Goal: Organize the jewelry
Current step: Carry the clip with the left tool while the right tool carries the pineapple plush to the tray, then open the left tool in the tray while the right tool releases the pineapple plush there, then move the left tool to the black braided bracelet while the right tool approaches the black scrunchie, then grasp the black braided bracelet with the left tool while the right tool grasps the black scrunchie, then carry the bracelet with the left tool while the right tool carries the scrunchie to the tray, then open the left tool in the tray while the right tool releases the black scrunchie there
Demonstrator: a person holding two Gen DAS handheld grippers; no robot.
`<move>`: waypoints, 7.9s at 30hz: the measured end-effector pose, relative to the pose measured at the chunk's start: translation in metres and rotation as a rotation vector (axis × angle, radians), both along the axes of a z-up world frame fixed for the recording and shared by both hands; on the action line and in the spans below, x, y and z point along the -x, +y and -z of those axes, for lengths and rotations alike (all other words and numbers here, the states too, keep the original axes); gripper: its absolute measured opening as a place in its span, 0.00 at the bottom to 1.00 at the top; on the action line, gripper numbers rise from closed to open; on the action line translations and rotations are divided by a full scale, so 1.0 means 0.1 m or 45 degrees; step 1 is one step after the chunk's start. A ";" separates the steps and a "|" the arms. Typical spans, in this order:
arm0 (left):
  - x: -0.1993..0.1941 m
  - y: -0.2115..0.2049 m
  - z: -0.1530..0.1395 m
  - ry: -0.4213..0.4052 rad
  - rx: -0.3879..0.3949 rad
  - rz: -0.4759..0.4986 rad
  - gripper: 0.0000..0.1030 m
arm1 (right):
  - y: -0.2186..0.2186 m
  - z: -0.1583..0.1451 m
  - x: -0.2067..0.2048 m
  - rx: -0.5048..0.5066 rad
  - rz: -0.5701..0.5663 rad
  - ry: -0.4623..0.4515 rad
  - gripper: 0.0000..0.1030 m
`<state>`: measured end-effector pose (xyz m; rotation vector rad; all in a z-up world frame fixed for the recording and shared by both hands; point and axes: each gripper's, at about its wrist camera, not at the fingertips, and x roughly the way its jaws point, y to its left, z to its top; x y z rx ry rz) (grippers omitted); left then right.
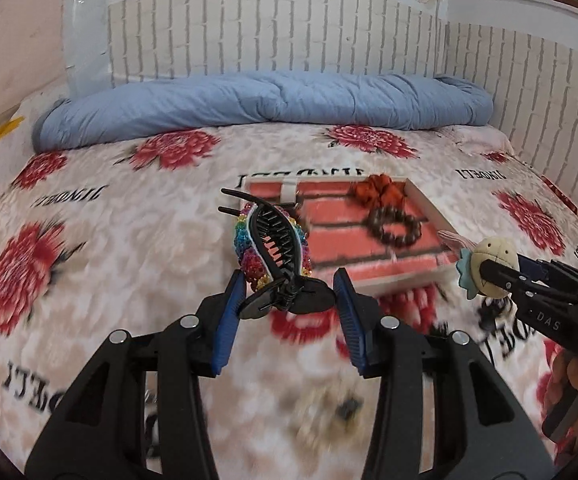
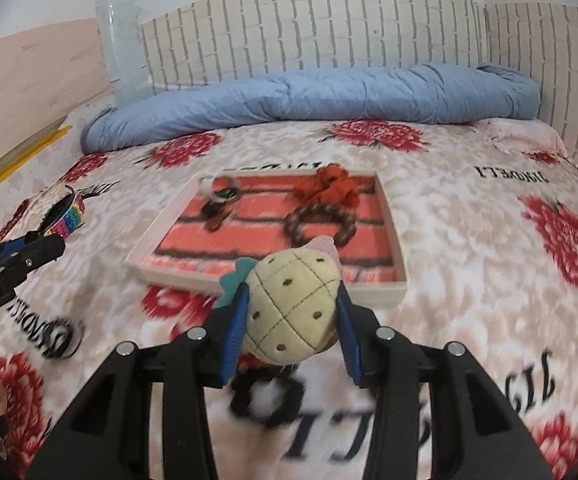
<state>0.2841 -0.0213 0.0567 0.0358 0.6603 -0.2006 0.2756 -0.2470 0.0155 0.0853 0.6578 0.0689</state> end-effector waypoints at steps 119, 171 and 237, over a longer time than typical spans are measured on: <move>0.37 1.66 1.14 0.299 -0.060 -0.163 0.75 | 1.27 0.62 0.49 0.179 0.045 0.149 0.86; -0.07 0.57 -0.01 0.016 -0.029 -0.061 0.12 | -0.13 -0.18 -0.17 -0.005 0.049 -0.032 0.12; -1.24 -0.39 0.84 0.162 -0.077 -0.061 0.76 | -0.27 0.62 -0.96 0.108 0.120 0.140 0.53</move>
